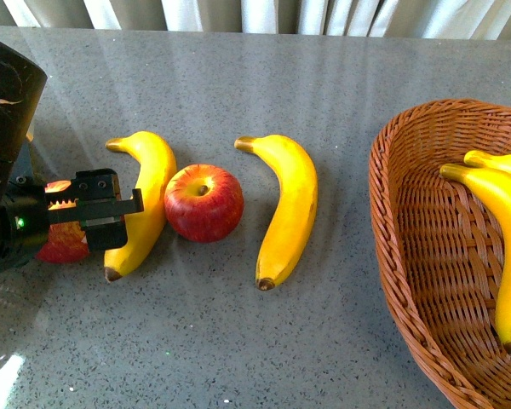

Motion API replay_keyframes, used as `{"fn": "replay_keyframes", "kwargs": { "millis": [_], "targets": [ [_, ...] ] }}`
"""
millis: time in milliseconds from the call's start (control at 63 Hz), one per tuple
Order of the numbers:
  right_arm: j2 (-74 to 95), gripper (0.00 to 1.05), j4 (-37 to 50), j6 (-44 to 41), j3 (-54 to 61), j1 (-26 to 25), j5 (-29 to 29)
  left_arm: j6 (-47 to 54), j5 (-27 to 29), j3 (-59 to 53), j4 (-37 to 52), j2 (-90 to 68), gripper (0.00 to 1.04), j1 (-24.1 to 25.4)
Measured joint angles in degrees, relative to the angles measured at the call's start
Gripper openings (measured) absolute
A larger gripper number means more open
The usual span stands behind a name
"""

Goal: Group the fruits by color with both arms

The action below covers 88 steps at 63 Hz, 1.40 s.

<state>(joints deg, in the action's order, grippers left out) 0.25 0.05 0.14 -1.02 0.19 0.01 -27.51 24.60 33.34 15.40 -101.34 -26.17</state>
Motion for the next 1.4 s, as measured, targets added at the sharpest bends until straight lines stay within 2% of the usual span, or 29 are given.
{"fn": "replay_keyframes", "kwargs": {
  "millis": [190, 333, 492, 714, 810, 968, 1016, 1175, 1397],
  "targets": [
    [0.0, 0.96, 0.0, 0.0, 0.0, 0.0, 0.0, 0.5, 1.9, -2.1, -2.1, 9.3, 0.71, -2.3],
    [0.0, 0.96, 0.0, 0.0, 0.0, 0.0, 0.0, 2.5, 3.2, -3.0, -4.5, 19.2, 0.71, -1.6],
    [0.0, 0.96, 0.0, 0.0, 0.0, 0.0, 0.0, 5.3, 3.8, -4.5, -6.1, 26.7, 0.71, 4.6],
    [0.0, 0.96, 0.0, 0.0, 0.0, 0.0, 0.0, 7.1, 1.5, -8.3, -4.7, 26.3, 0.71, 15.0],
    [0.0, 0.96, 0.0, 0.0, 0.0, 0.0, 0.0, 7.2, 0.9, -9.6, -2.9, 23.5, 0.71, 18.4],
    [0.0, 0.96, 0.0, 0.0, 0.0, 0.0, 0.0, 7.1, 0.5, -11.0, -0.9, 20.3, 0.71, 21.5],
    [0.0, 0.96, 0.0, 0.0, 0.0, 0.0, 0.0, 7.1, 0.3, -11.2, -0.7, 20.0, 0.71, 21.8],
    [0.0, 0.96, 0.0, 0.0, 0.0, 0.0, 0.0, 6.9, 0.0, -11.8, 0.0, 20.0, 0.97, 21.7],
    [0.0, 0.96, 0.0, 0.0, 0.0, 0.0, 0.0, 6.5, 0.6, -12.0, -0.8, 21.0, 0.96, 18.8]
  ]
}}
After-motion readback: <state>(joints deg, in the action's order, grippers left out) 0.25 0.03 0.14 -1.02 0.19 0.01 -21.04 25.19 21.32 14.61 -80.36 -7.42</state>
